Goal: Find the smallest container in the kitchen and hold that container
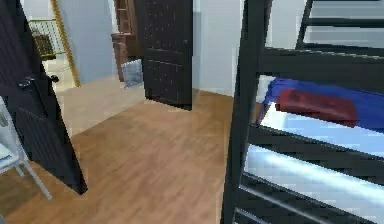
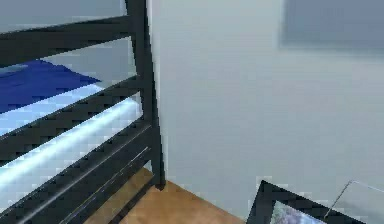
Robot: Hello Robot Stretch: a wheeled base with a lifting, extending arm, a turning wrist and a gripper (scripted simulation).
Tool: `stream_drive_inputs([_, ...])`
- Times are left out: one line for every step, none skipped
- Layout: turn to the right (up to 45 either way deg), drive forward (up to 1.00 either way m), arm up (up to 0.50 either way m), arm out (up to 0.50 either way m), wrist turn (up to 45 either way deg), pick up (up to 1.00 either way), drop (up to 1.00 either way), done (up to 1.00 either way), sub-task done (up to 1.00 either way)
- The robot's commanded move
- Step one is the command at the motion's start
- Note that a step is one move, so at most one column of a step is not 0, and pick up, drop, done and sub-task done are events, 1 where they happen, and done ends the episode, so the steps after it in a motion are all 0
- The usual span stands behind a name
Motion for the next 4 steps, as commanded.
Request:
stream_drive_inputs([-45.0,0.0,0.0,0.0,0.0,0.0,0.0,0.0,0.0])
stream_drive_inputs([-39.0,0.0,0.0,0.0,0.0,0.0,0.0,0.0,0.0])
stream_drive_inputs([0.0,0.65,0.0,0.0,0.0,0.0,0.0,0.0,0.0])
stream_drive_inputs([45.0,0.0,0.0,0.0,0.0,0.0,0.0,0.0,0.0])
